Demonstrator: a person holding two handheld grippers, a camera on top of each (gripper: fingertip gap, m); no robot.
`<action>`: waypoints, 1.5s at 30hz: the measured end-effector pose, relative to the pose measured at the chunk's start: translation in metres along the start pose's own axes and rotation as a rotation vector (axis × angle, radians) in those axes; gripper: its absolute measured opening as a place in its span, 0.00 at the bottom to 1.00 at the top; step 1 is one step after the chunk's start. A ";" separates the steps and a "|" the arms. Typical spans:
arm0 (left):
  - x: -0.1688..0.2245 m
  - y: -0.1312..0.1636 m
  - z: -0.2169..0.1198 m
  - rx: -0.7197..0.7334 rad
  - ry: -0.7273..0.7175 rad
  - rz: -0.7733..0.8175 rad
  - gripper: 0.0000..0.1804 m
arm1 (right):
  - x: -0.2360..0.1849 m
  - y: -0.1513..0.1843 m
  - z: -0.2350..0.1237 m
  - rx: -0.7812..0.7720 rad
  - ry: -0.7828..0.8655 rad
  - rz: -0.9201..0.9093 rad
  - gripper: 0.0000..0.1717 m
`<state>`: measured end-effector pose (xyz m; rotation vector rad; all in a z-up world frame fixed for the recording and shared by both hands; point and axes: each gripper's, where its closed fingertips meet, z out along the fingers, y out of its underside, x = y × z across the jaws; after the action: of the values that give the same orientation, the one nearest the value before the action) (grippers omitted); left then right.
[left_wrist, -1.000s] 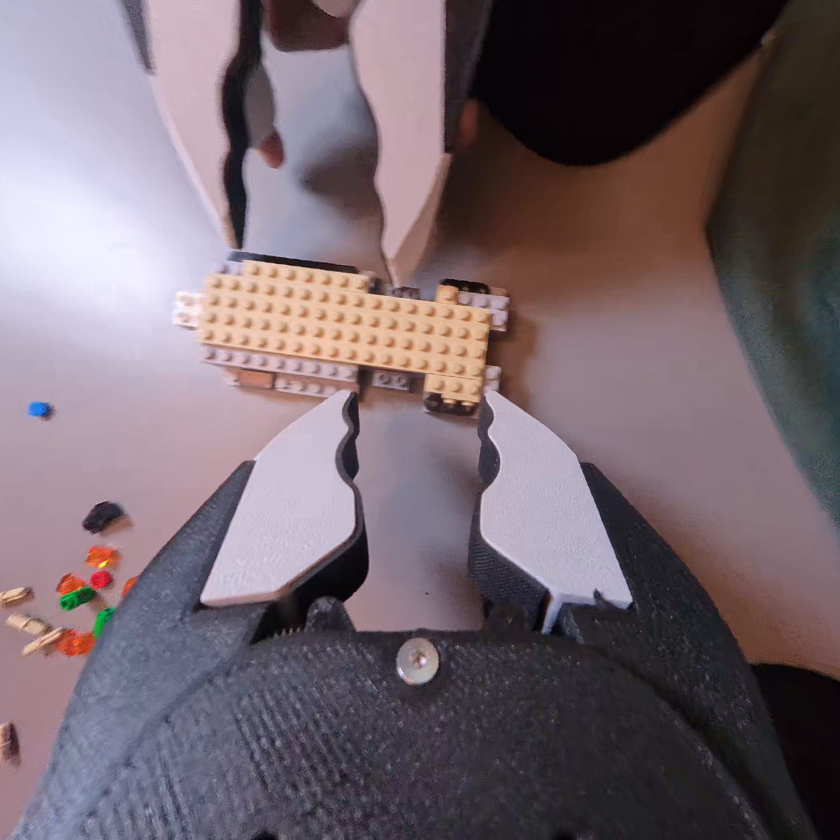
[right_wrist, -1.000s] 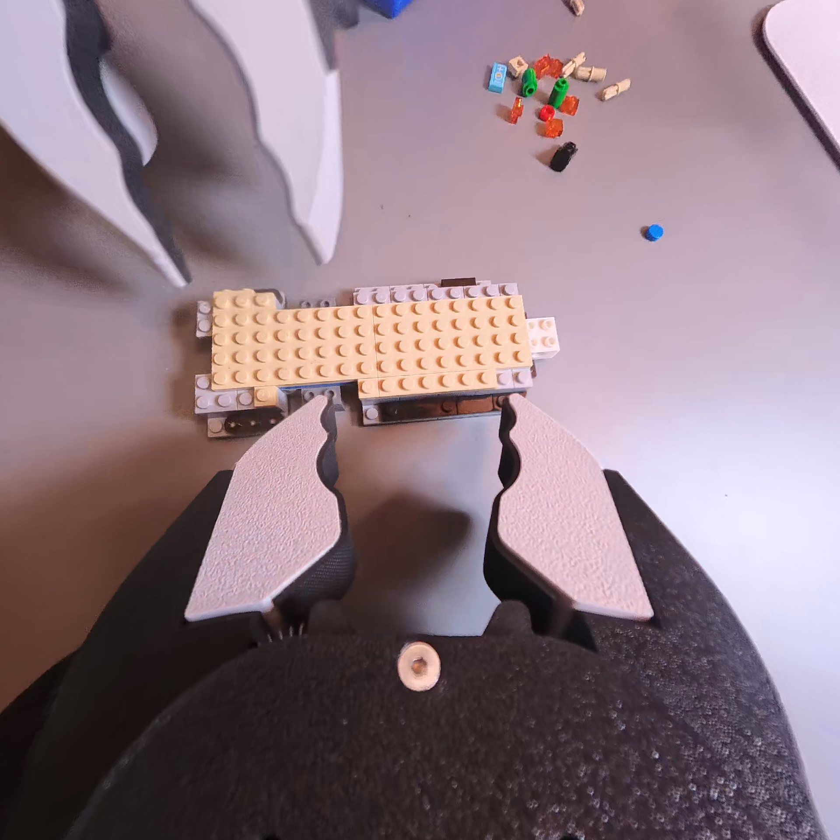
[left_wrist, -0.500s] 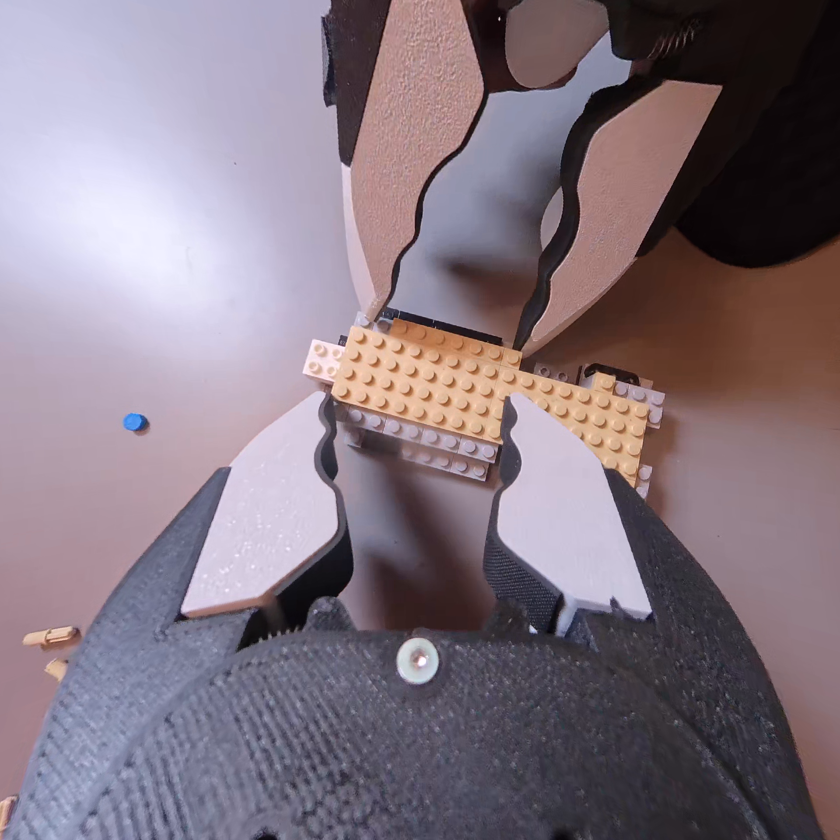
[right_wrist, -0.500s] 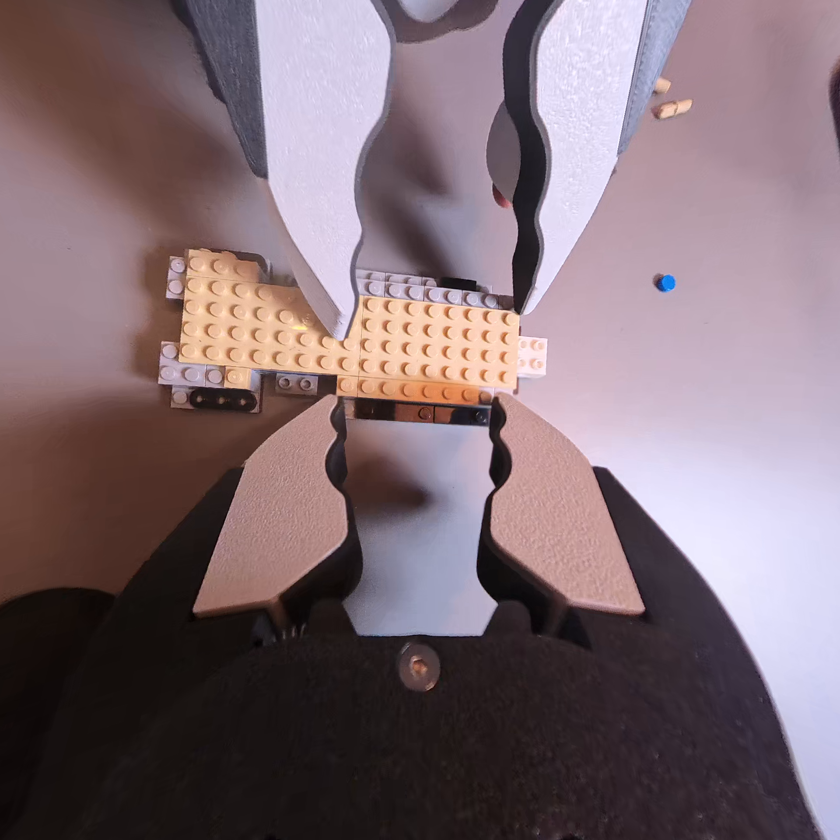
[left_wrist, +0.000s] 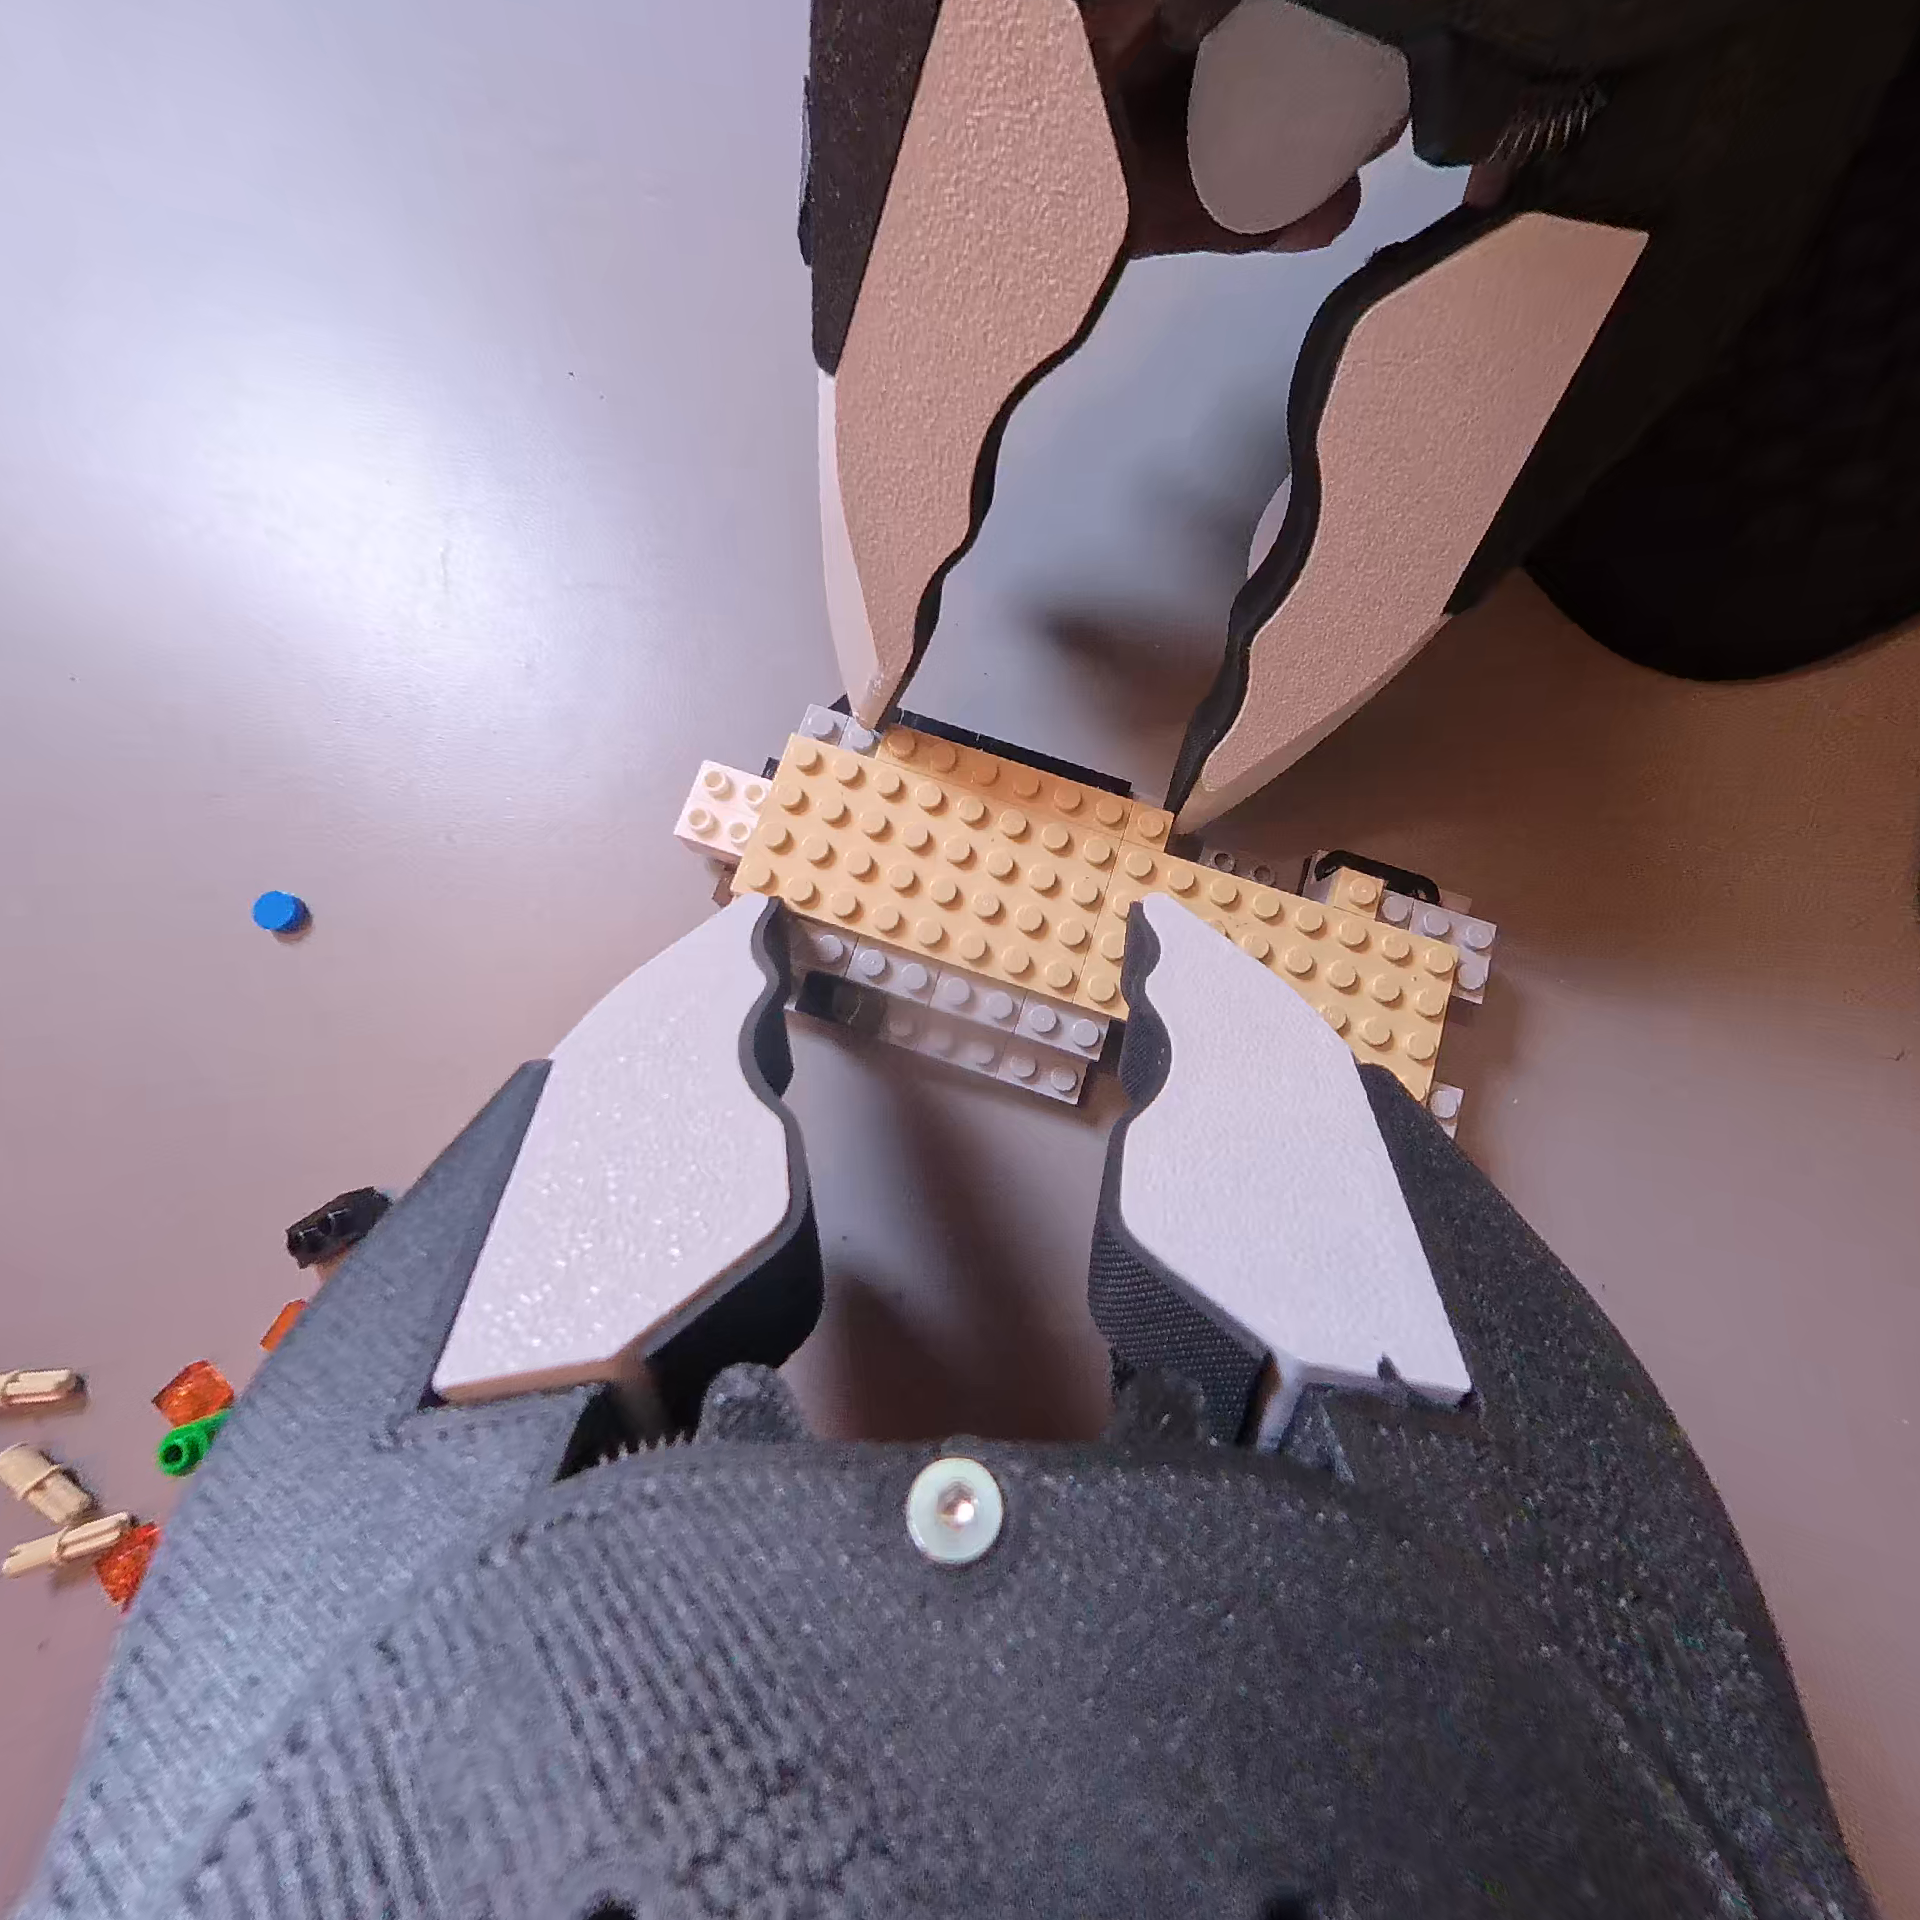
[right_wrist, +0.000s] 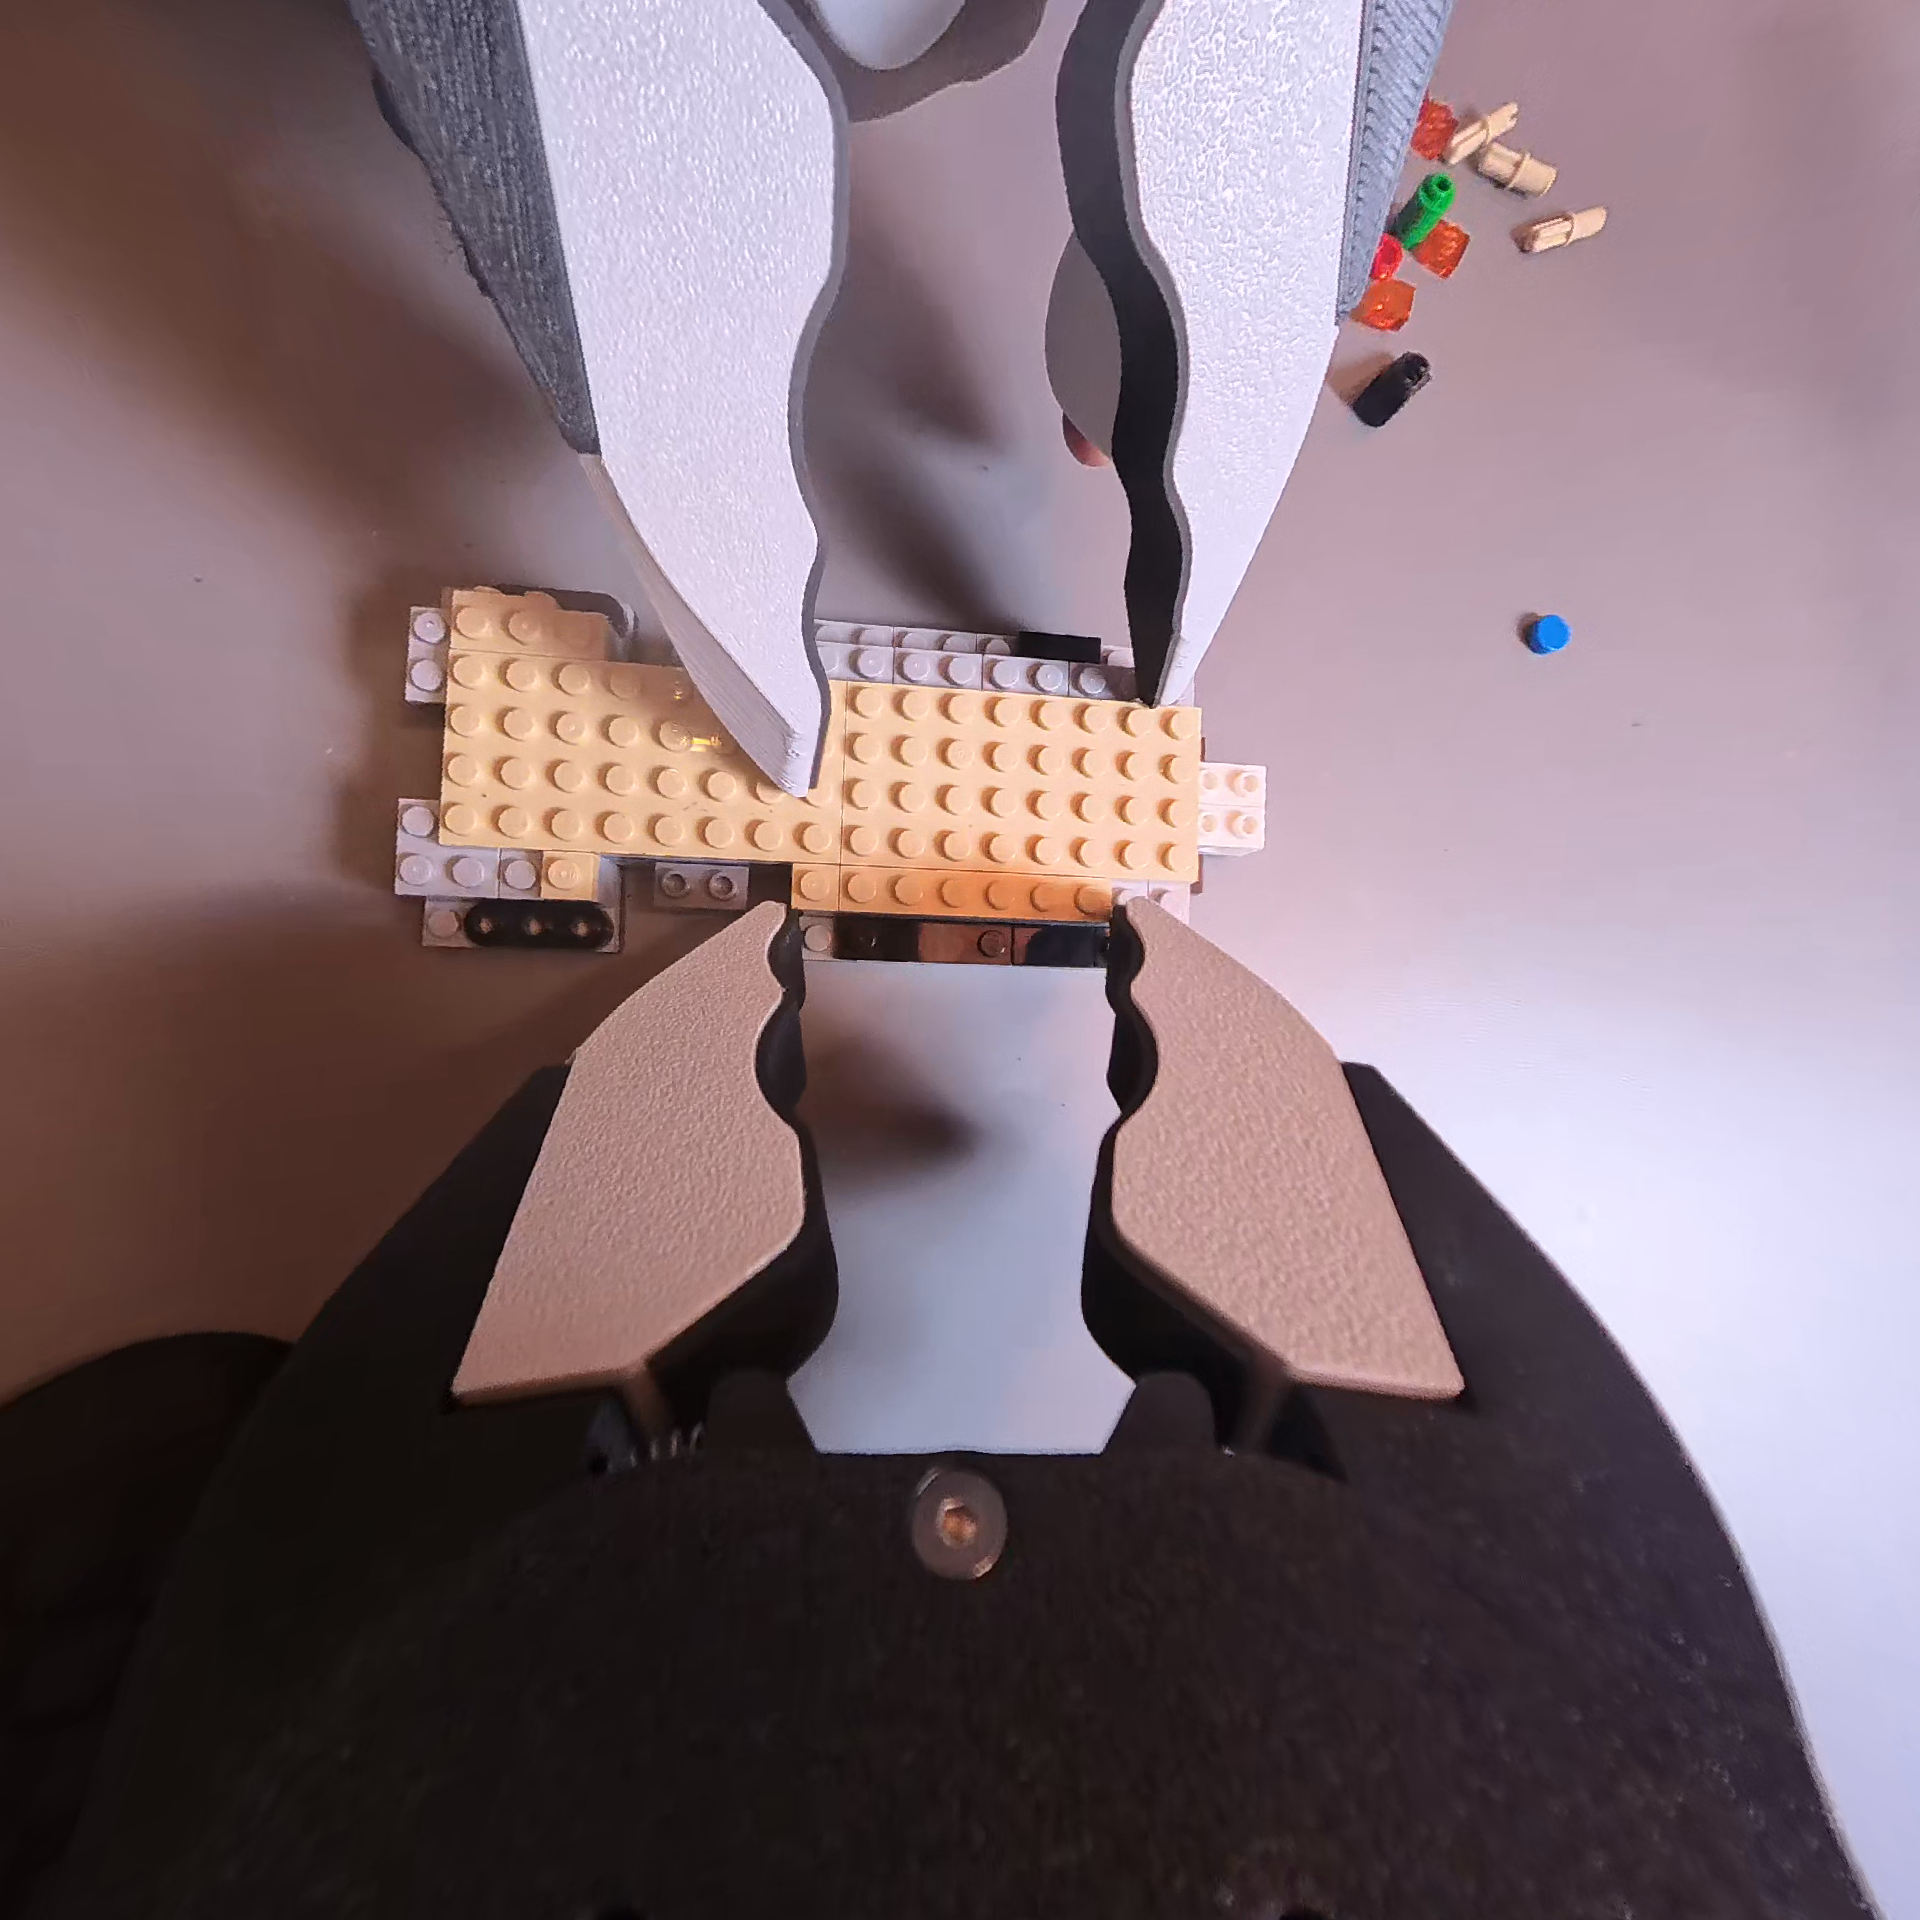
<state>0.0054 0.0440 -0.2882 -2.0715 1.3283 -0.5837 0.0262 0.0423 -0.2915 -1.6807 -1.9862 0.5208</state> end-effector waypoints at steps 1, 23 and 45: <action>0.000 0.000 0.000 -0.002 -0.002 -0.002 0.34 | 0.000 0.000 0.000 -0.004 -0.005 0.003 0.33; 0.012 -0.001 0.001 0.028 0.020 0.051 0.24 | 0.001 -0.022 -0.009 0.042 -0.239 0.094 0.00; 0.019 -0.005 0.003 0.035 0.027 0.094 0.20 | -0.009 -0.008 -0.006 0.155 -0.188 0.029 0.08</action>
<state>0.0179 0.0291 -0.2858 -1.9682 1.4123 -0.5915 0.0239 0.0322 -0.2833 -1.6180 -1.9947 0.8486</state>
